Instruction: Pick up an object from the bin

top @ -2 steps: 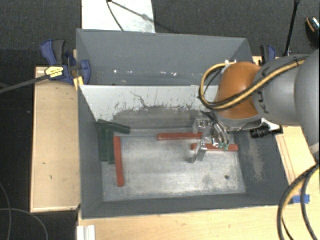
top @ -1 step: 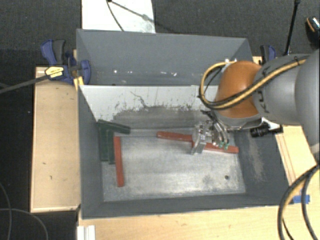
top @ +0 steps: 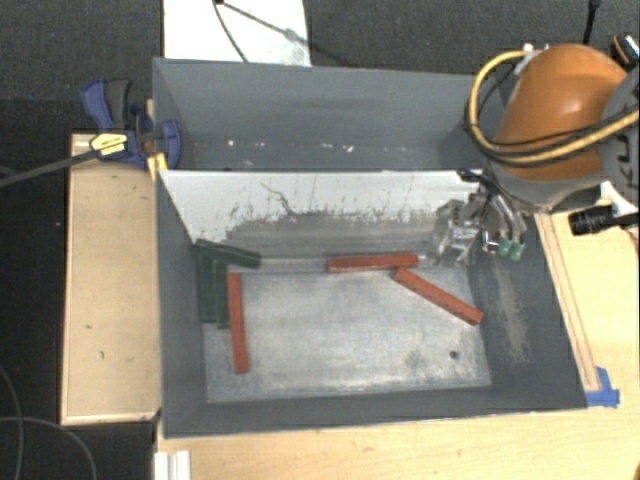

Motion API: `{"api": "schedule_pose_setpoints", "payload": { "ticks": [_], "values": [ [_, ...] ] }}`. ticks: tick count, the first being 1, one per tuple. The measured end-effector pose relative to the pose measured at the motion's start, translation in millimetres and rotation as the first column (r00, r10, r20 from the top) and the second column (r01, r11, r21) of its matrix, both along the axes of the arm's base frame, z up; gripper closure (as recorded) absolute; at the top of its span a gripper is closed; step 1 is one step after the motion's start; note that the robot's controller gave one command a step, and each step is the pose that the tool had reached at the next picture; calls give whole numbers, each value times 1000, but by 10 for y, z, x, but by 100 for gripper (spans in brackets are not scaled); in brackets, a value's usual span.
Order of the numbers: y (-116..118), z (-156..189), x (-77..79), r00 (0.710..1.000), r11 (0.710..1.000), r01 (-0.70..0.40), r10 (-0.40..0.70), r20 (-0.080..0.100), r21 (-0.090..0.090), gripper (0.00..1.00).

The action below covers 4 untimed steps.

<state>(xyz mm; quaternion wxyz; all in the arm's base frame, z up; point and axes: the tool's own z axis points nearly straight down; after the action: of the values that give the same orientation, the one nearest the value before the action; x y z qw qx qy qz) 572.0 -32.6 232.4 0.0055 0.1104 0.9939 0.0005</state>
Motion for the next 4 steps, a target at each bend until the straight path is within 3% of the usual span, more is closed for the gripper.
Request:
{"api": "schedule_pose_setpoints", "payload": {
  "ticks": [1, 2, 3, 4],
  "values": [
    [151, -535, -596, 999, 999, 43, -43, -19, 2, 100],
    [-186, -718, -845, 995, 995, 102, -102, -13, -1, 100],
    [-168, -707, -829, 995, 995, 99, -99, -9, 1, 0],
    [-476, -1657, -187, 998, 998, 67, -67, -7, -1, 0]
  ]
}}
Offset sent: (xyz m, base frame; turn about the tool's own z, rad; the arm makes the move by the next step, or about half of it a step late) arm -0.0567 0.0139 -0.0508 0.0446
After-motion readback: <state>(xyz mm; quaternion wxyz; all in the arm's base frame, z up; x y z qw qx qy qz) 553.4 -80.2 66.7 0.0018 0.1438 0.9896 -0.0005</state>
